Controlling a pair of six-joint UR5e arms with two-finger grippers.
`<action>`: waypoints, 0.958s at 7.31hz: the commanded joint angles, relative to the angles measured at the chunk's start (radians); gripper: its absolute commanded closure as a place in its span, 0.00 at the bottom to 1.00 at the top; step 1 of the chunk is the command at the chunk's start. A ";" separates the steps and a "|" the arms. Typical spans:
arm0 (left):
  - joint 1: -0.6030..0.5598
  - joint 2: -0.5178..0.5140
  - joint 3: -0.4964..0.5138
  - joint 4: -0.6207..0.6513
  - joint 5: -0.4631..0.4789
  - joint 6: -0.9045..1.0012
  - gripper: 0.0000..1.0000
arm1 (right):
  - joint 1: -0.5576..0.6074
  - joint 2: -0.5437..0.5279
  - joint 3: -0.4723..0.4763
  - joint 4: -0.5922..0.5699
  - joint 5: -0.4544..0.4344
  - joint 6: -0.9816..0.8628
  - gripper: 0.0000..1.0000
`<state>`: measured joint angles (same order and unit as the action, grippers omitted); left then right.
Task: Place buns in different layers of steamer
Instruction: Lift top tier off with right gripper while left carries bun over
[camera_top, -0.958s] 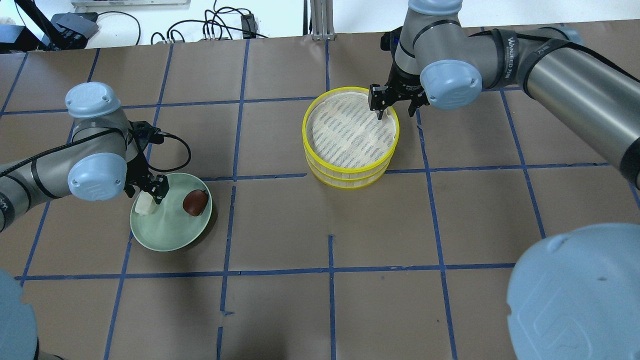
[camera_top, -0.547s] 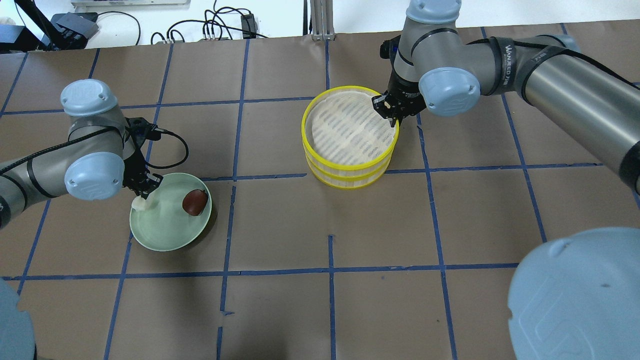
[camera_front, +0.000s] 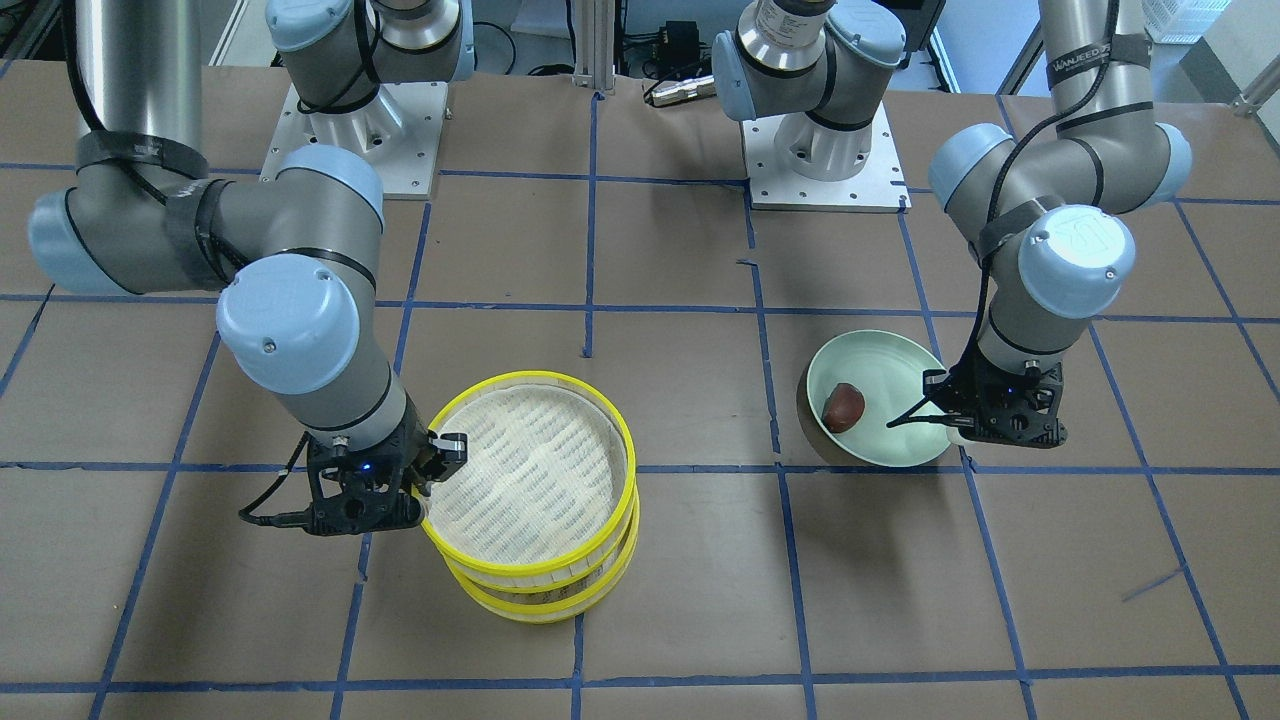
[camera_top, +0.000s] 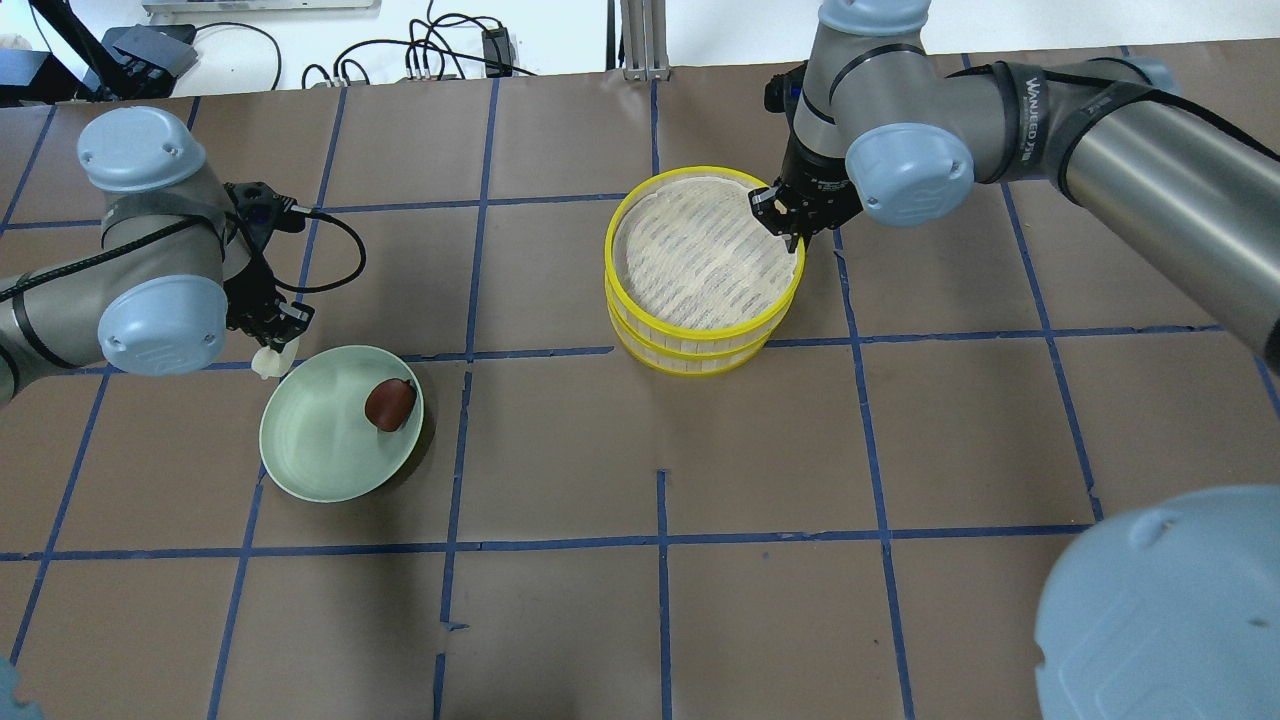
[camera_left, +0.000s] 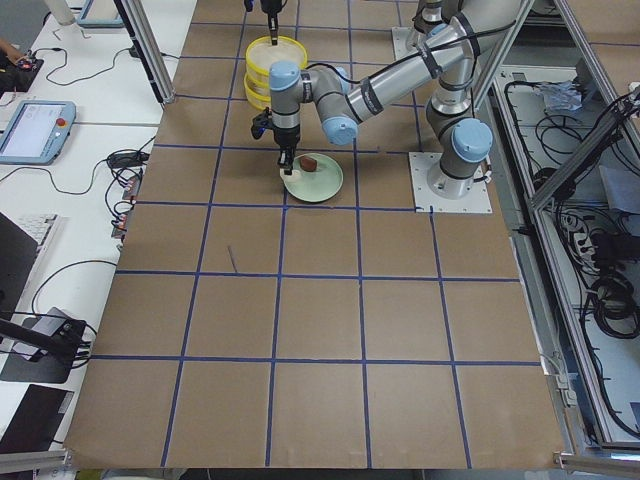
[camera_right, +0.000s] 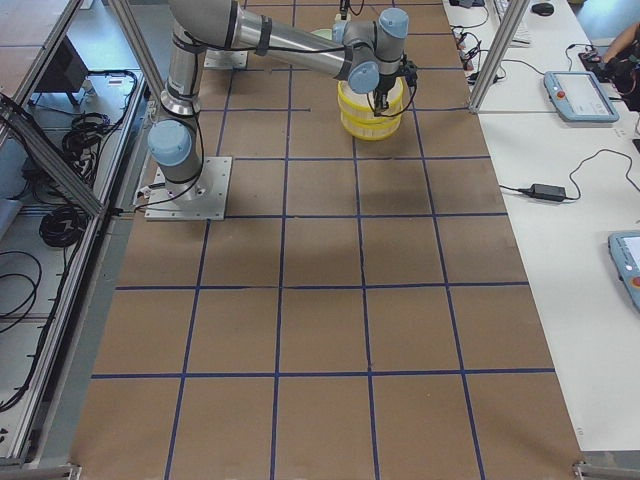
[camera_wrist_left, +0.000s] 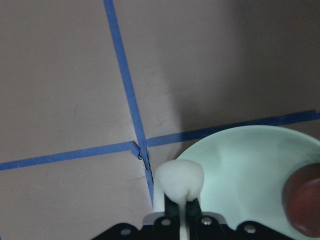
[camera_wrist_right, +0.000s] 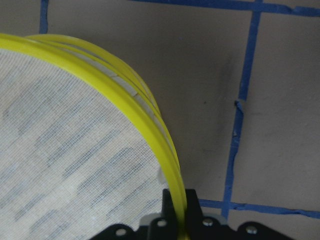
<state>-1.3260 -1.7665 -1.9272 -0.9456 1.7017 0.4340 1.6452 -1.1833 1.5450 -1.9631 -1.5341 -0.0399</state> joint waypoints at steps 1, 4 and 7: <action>-0.088 0.027 0.045 -0.002 -0.097 -0.154 0.96 | -0.132 -0.039 -0.026 0.018 -0.018 -0.095 0.93; -0.327 -0.031 0.184 -0.003 -0.202 -0.529 0.96 | -0.269 -0.029 -0.025 0.007 -0.085 -0.309 0.94; -0.461 -0.186 0.269 0.175 -0.379 -0.869 0.93 | -0.269 -0.016 -0.010 0.007 -0.205 -0.302 0.94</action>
<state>-1.7267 -1.8893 -1.6841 -0.8351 1.3514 -0.3378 1.3782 -1.2042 1.5269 -1.9555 -1.7167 -0.3429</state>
